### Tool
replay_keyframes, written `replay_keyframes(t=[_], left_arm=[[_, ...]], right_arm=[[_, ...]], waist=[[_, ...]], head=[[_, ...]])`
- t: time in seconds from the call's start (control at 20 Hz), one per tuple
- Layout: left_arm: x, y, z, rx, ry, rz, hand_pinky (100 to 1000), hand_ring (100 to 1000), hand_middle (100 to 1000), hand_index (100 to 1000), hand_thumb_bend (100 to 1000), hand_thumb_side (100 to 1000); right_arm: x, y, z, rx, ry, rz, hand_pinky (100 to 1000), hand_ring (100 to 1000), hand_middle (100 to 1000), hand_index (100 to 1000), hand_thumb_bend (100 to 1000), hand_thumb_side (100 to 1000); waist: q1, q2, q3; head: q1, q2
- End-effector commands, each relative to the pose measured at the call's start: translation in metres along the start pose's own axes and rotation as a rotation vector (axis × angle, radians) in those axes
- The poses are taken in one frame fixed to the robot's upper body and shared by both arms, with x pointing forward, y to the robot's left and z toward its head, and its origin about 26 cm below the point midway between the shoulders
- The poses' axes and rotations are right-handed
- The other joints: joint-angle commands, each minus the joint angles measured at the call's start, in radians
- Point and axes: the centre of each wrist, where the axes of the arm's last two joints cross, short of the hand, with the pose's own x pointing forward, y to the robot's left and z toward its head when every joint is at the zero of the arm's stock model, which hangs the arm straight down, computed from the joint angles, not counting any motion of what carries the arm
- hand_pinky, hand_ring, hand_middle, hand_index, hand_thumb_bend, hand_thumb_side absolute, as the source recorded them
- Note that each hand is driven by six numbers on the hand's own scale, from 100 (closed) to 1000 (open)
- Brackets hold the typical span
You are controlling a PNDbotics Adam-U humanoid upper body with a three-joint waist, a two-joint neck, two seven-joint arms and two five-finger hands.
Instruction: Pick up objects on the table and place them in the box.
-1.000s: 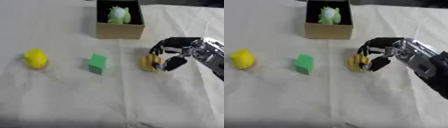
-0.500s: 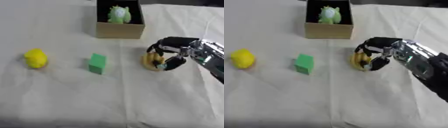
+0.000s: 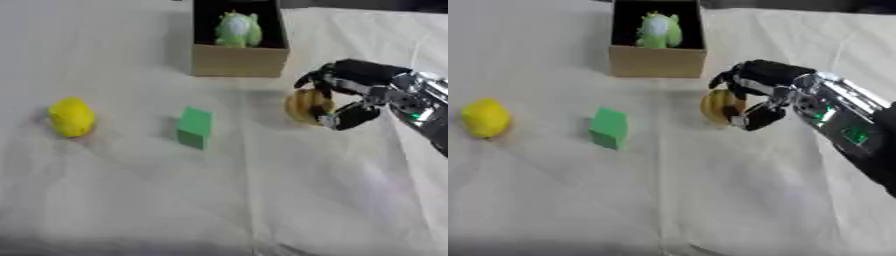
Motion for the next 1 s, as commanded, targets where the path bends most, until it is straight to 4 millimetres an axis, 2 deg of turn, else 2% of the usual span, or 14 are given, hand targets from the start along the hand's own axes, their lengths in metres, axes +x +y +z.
replay_keyframes(t=[0.05,0.3,0.55,0.75,1.0], left_arm=[[0.008,0.001,-0.006,-0.012,-0.04,-0.001,907,739,761,855,307,641],[0.009,0.001,-0.007,-0.017,-0.044,-0.005,907,739,761,855,305,641],[0.01,0.001,-0.01,-0.028,-0.06,-0.007,907,739,761,855,302,642],[0.013,0.0,-0.014,-0.037,-0.079,-0.007,907,739,761,854,300,643],[0.016,-0.002,-0.019,-0.05,-0.102,-0.004,908,738,760,854,299,645]], right_arm=[[0.0,-0.024,0.015,-0.054,0.004,0.006,684,545,373,544,100,100],[0.006,-0.059,0.019,-0.144,-0.017,-0.004,690,550,388,562,100,100],[-0.005,-0.094,0.013,-0.262,0.011,0.003,695,552,391,568,100,100],[-0.015,-0.11,0.0,-0.326,0.042,-0.016,699,557,398,577,100,100],[-0.031,-0.124,-0.01,-0.429,0.096,-0.045,700,558,399,582,100,100]], waist=[[0.004,-0.019,0.0],[0.004,-0.019,-0.002],[0.0,-0.003,0.008],[-0.011,0.016,0.04],[-0.038,0.042,0.096]], head=[[0.001,0.003],[-0.014,-0.001],[-0.039,-0.03],[-0.06,-0.062],[-0.102,-0.097]])
